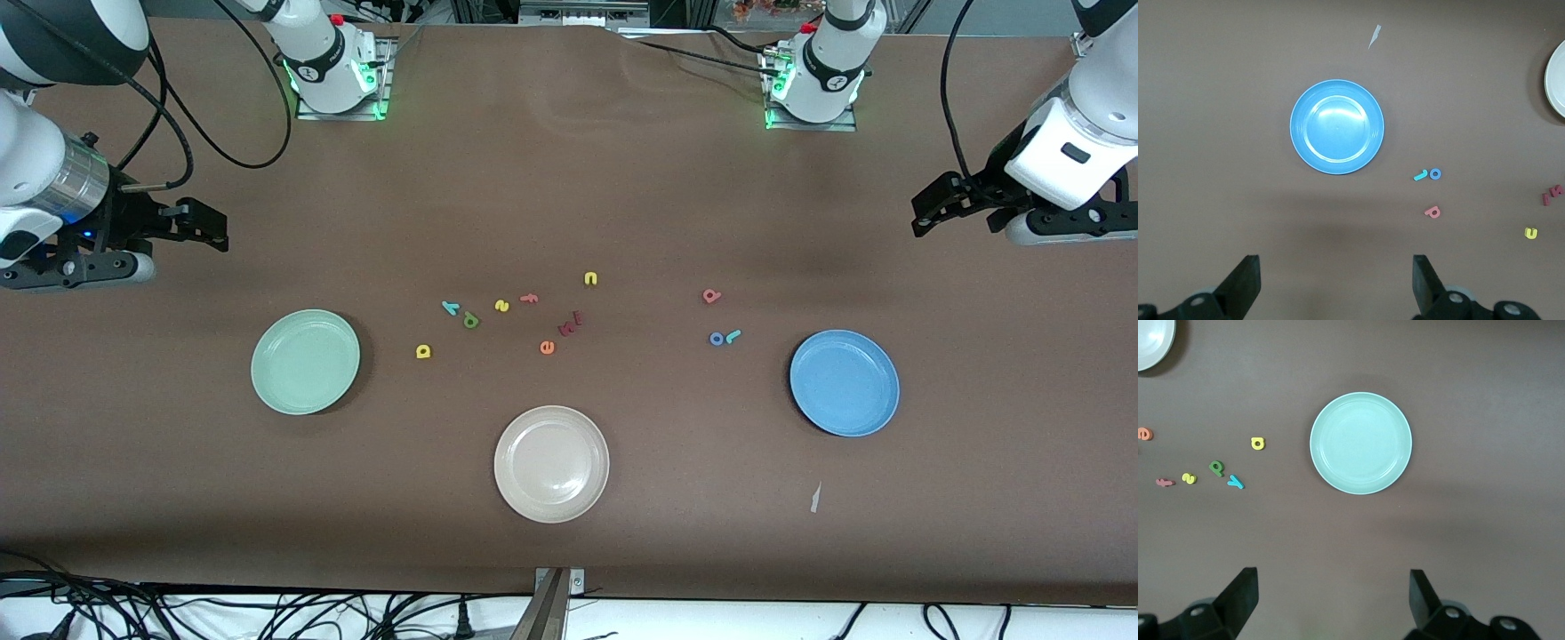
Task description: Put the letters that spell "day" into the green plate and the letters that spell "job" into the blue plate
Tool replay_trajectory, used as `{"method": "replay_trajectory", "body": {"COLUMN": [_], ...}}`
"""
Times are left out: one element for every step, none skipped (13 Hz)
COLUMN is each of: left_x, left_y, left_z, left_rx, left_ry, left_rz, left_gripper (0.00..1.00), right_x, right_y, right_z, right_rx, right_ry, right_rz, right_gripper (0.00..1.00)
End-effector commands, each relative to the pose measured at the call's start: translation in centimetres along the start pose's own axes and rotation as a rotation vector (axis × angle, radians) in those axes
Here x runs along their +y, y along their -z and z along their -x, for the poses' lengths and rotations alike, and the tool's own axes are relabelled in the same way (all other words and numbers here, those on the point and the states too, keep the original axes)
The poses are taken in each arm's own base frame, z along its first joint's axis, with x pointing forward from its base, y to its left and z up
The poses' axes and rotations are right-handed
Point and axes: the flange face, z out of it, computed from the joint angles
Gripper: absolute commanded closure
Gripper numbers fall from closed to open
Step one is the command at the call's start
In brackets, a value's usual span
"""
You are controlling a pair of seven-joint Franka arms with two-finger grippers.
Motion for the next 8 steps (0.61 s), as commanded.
{"method": "replay_trajectory", "body": {"left_x": [0.26, 0.18, 0.1, 0.1, 0.19, 0.27, 0.27, 0.52], "left_y": [0.38, 0.38, 0.3, 0.3, 0.3, 0.3, 0.3, 0.3], "left_z": [0.06, 0.04, -0.01, -0.01, 0.0, 0.02, 0.02, 0.07], "left_rx": [-0.008, -0.008, -0.009, -0.009, -0.009, -0.009, -0.009, -0.009], "left_ry": [-0.022, -0.021, -0.019, -0.019, -0.021, -0.022, -0.022, -0.027], "left_rz": [0.011, 0.011, 0.01, 0.01, 0.01, 0.01, 0.01, 0.01], "left_gripper": [0.0, 0.0, 0.0, 0.0, 0.0, 0.0, 0.0, 0.0], "right_x": [-0.13, -0.13, -0.13, -0.13, -0.13, -0.13, -0.13, -0.13], "right_y": [-0.16, -0.22, -0.29, -0.29, -0.2, -0.29, -0.29, -0.29], "right_z": [0.15, 0.14, 0.08, 0.08, 0.12, 0.08, 0.08, 0.08], "right_rx": [-0.003, -0.003, -0.003, -0.003, -0.001, -0.003, -0.003, -0.003], "right_ry": [-0.002, -0.002, -0.002, -0.002, -0.002, -0.002, -0.002, -0.002], "right_rz": [-0.011, -0.011, -0.011, -0.011, -0.011, -0.011, -0.011, -0.011], "right_gripper": [0.0, 0.01, 0.0, 0.01, 0.0, 0.0, 0.01, 0.0]}}
